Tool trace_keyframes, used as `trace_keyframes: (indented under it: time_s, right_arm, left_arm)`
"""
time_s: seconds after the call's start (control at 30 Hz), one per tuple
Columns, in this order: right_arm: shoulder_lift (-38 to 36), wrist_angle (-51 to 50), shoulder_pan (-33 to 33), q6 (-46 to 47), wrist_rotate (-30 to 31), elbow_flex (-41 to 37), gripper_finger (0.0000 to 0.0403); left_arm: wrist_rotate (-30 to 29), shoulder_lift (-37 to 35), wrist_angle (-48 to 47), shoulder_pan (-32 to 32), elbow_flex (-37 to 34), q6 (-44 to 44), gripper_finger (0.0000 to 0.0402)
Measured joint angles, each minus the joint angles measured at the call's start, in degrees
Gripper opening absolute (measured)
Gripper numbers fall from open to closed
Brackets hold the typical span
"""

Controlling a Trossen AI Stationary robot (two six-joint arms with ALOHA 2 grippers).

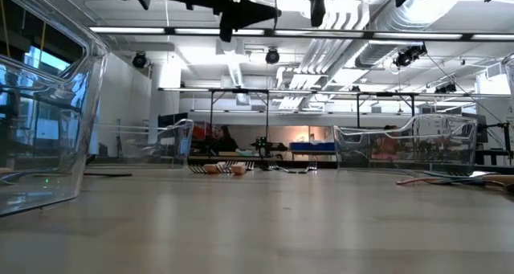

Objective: Sort silverware by color (type)
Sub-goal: Put the blue spoon into the top left transparent bin

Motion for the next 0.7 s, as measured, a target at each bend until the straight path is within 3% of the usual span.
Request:
trace_keyframes:
  time_s: [0.2, 0.43, 0.7]
  right_arm:
    - [0.0, -0.16, 0.0, -0.8, -0.57, 0.0, 0.0]
    - [0.0, -0.28, -0.05, -0.94, -0.82, 0.0, 0.0]
    - [0.0, -0.52, -0.07, -0.57, -0.57, 0.0, 0.0011]
  left_arm:
    - [-0.81, 0.15, 0.13, 0.0, 0.0, 0.58, 0.0176]
    - [-1.45, 0.15, 0.01, 0.08, 0.0, 1.05, 0.0021]
    - [-1.49, 0.15, -0.22, 0.6, 0.0, 1.32, 0.0012]
